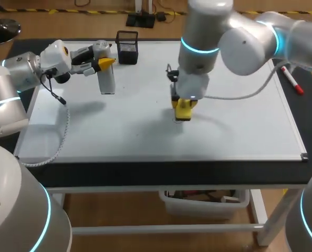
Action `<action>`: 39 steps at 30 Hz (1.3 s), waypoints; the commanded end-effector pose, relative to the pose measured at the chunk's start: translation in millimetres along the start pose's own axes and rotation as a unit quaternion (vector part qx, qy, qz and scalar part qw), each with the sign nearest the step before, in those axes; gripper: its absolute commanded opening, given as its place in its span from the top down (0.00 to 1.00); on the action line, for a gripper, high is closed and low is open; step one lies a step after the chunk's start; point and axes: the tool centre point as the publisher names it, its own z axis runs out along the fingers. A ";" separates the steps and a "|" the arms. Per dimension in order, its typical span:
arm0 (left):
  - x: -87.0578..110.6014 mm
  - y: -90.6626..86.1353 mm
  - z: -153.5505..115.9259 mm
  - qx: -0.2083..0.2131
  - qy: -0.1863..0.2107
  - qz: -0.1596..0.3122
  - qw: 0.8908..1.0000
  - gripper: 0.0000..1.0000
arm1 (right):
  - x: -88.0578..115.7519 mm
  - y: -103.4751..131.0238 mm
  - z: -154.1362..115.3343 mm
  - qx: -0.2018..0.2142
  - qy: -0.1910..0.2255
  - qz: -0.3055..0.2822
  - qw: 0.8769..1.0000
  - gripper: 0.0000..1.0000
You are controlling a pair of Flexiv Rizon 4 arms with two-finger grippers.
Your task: Pick up the inspection probe, press it on each red-marked spot on the whiteboard one by one, put down the probe, pick up the eraser, and wipe off all the red marks.
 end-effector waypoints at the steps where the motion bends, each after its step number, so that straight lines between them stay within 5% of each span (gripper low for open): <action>1: 1.1 -0.9 0.7 0.000 -0.002 0.002 1.000 1.00 | -22.1 1.5 12.3 -0.010 0.007 -0.014 1.000 1.00; 7: 1.1 -0.9 0.7 0.000 -0.002 0.002 1.000 1.00 | -42.2 12.0 22.5 -0.023 0.002 -0.029 0.999 1.00; 15: 1.1 -0.9 0.7 0.000 -0.002 0.002 1.000 1.00 | -45.1 17.7 31.9 -0.026 -0.001 -0.042 0.999 1.00; 39: 1.1 -0.9 0.7 0.000 -0.002 0.002 1.000 1.00 | -20.0 13.8 41.7 -0.028 0.008 -0.025 0.999 1.00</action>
